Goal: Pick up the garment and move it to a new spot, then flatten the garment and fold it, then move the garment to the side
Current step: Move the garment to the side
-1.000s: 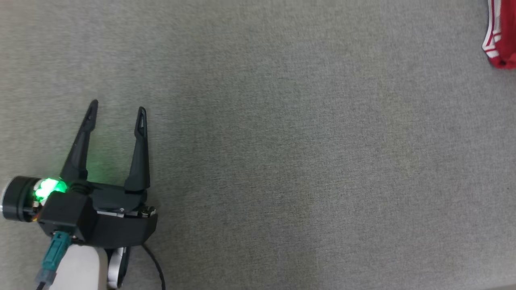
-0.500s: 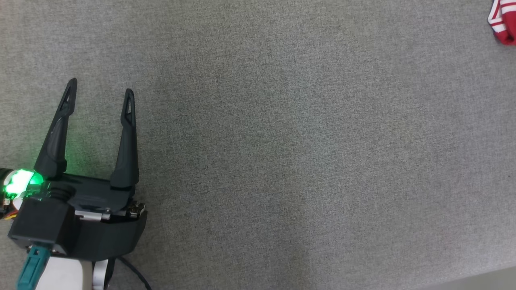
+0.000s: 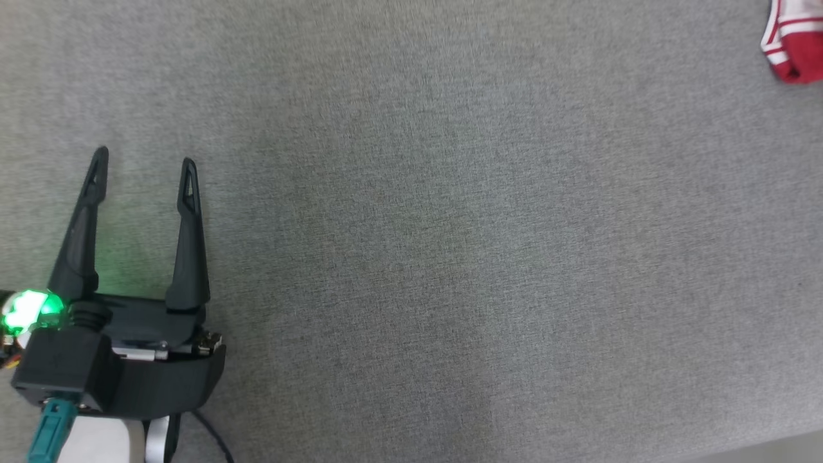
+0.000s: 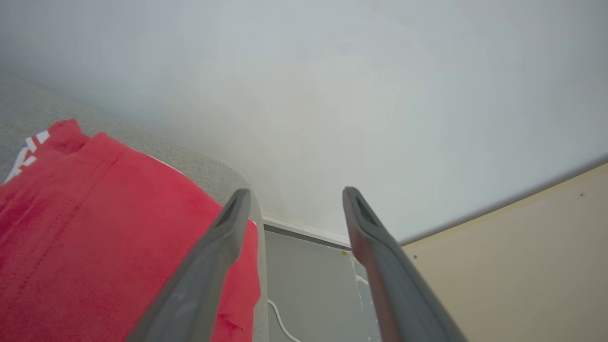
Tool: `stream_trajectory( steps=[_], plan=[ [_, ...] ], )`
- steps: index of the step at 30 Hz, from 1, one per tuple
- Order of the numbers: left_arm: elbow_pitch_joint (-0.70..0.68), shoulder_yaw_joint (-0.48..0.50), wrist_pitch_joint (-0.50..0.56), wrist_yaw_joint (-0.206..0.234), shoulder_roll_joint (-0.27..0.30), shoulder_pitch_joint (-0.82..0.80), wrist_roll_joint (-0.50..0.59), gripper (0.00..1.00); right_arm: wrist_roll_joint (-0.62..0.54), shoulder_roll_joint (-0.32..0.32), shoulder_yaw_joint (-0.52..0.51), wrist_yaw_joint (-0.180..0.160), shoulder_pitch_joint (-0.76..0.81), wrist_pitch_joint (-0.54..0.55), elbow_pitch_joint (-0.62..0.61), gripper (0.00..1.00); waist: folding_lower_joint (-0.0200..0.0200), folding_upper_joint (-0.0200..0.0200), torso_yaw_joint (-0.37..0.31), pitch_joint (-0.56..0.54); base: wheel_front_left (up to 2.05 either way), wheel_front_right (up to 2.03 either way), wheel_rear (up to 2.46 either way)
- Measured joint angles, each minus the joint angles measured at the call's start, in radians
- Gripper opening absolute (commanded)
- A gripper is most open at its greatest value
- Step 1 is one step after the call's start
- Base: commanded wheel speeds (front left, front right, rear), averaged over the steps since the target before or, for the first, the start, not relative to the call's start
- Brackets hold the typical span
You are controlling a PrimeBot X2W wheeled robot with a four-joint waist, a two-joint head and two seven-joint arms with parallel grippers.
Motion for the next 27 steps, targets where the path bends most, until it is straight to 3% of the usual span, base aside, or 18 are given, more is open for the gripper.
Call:
stream_trajectory(
  steps=[6,11,27],
  plan=[
    [0.057,0.004,-0.031,0.013,-0.016,0.035,-0.020,1.00,0.045,0.028,-0.016,0.000,0.012,-0.015,-0.071,1.00,0.0000,-0.0001,0.010,-0.068,0.00,0.00,0.00],
    [0.102,0.027,-0.045,0.030,-0.026,0.092,-0.046,1.00,0.066,0.088,-0.060,0.000,0.085,-0.019,-0.180,1.00,-0.0002,-0.0001,0.021,-0.149,0.00,0.00,0.00],
    [0.214,0.070,-0.058,0.037,-0.051,0.260,-0.103,1.00,0.027,0.319,-0.308,0.000,0.603,-0.019,-0.458,1.00,-0.0004,-0.0004,0.052,-0.445,0.00,0.00,0.00]
  ],
)
